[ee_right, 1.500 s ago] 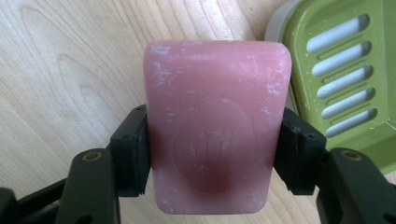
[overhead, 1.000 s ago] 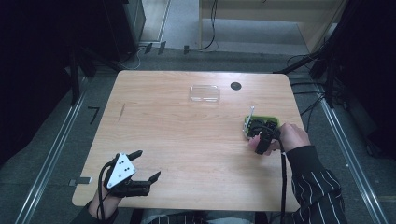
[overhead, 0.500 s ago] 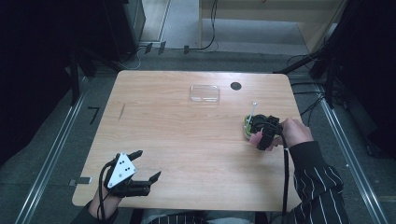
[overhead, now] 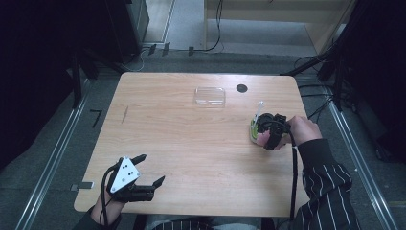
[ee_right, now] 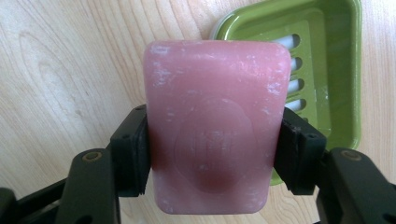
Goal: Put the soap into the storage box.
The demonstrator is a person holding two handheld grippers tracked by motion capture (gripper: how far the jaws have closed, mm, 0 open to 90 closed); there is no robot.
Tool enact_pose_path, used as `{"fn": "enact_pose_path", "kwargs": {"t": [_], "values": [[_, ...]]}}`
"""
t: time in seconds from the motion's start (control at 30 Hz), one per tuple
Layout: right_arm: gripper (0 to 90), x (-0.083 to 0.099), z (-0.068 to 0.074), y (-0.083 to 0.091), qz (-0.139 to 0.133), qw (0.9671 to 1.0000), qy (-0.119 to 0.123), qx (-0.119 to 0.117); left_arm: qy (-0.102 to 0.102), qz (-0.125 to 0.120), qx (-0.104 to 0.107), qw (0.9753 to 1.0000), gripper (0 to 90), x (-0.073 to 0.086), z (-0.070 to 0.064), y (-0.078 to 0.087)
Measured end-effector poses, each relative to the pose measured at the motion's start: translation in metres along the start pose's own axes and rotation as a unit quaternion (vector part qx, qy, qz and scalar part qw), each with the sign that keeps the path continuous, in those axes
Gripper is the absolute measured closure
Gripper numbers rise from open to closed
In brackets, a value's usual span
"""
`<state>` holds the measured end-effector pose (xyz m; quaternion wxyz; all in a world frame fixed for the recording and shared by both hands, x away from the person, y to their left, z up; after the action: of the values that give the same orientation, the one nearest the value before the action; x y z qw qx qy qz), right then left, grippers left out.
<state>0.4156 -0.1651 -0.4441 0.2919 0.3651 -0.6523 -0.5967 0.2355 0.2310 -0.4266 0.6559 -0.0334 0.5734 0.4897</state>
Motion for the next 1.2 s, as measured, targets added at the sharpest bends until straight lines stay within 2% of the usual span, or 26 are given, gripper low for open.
{"fn": "enact_pose_path", "kwargs": {"t": [0.93,1.2], "values": [[38.5,-0.005,-0.021,-0.003,-0.001,0.9995,0.032,0.002,-0.001,0.001,0.001,1.0000,14.0,0.000,0.000,0.000],[38.5,-0.005,-0.029,-0.003,-0.010,0.9993,0.036,0.002,-0.004,-0.001,0.002,1.0000,14.0,0.000,0.000,0.001]]}}
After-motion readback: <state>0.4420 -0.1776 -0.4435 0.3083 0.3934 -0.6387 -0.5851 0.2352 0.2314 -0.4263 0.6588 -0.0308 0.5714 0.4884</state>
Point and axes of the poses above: each handheld gripper's, and its own axes: y roughly backward along the jaws, x roughly out of its underside, z roughly to its left, the point moved 4 cm from there along -y, roughly forward along the jaws, and after that the axes turned 14 degrees about -y, right-handed, at the moved point
